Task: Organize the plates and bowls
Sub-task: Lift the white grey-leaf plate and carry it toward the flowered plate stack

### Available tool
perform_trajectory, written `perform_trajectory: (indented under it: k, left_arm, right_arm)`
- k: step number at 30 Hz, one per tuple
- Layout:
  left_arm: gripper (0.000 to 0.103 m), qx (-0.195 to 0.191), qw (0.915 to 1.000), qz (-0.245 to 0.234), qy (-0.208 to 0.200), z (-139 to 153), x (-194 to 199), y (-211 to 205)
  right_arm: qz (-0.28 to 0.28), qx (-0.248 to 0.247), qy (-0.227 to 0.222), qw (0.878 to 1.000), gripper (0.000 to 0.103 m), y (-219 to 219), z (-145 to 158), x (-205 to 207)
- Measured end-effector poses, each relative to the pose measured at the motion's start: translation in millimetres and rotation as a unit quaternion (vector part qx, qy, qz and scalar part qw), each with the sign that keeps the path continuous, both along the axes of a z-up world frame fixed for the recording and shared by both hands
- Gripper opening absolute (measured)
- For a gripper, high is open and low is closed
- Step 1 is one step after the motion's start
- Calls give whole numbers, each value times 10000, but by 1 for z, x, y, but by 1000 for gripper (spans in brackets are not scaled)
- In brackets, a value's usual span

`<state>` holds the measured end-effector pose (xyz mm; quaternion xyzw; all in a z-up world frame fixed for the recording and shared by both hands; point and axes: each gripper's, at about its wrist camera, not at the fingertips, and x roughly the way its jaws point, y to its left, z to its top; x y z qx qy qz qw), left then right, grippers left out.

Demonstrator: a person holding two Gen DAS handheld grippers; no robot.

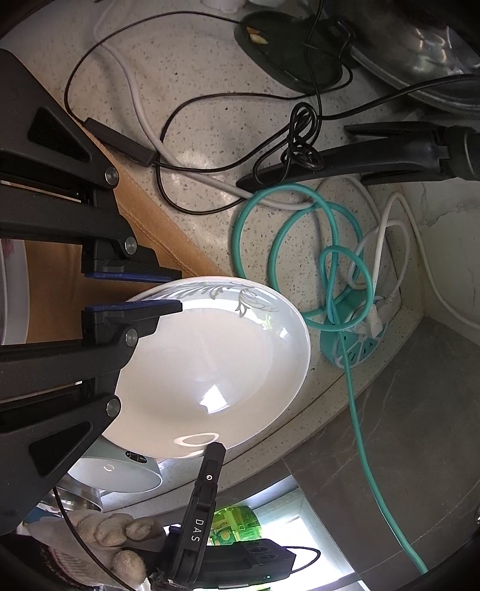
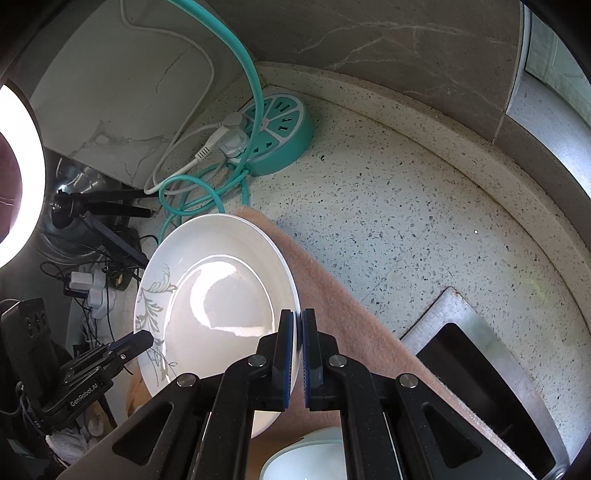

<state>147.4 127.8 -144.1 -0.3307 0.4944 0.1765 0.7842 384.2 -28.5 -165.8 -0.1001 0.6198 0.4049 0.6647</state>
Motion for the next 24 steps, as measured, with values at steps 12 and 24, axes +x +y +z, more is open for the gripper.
perform_trajectory:
  k: [12,24]
  left_arm:
    - [7,35,9999,-68,-104,15,-26,4]
    - [7,63,9996,-157,-225,30,-56,0]
  right_arm:
    - [-36,62,-112,9999,4,-2,18,-24]
    - [-128,129,-179,9997,4,-14,33,-59]
